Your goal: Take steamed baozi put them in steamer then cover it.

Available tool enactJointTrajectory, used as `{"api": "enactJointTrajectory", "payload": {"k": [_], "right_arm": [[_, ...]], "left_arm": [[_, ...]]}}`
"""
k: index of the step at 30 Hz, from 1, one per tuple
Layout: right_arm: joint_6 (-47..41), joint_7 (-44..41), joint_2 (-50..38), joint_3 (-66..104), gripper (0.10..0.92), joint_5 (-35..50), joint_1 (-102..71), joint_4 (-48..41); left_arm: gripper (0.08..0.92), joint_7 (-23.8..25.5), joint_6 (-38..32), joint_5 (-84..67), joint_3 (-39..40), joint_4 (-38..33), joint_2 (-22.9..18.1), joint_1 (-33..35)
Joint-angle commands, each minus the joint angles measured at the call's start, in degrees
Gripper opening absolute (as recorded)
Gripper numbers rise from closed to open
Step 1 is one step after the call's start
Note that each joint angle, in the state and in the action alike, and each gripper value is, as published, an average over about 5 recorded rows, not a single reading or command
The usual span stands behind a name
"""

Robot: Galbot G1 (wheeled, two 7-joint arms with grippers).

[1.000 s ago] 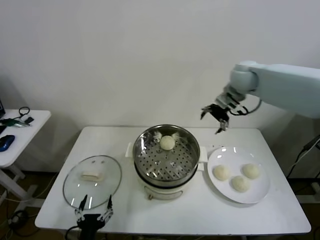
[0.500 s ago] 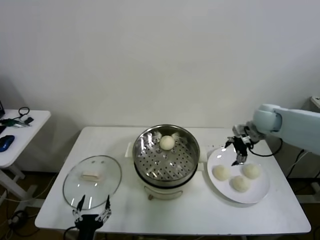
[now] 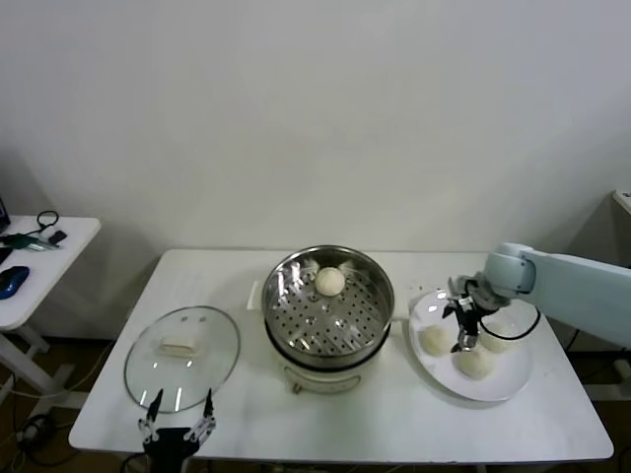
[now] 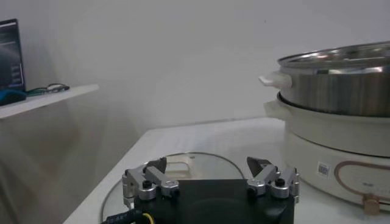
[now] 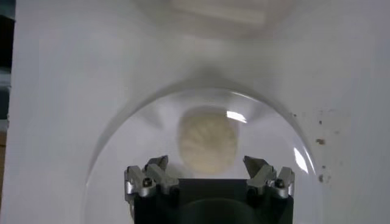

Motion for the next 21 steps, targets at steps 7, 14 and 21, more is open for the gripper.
{"api": "enactJointTrajectory", "payload": {"k": [7, 14, 21], "right_arm": [[-2.8, 2.5, 2.5, 3.5, 0.735, -0.5, -4.5, -2.4], [-2.7, 1.9, 3.1, 3.2, 0.648, 0.2, -4.4, -2.5], [-0.5, -0.7, 2.3, 1.1, 0.621, 1.3, 2.2, -1.2]], "left_arm": [[0.823, -0.1, -0.2, 0.5, 0.7, -0.1, 0.0, 0.0], [0.823, -0.1, -0.3, 0.6, 0.9, -0.1, 0.1, 0.1], [0.823, -0.2, -0.3, 0.6, 1.1, -0.1, 0.0, 0.1]]}}
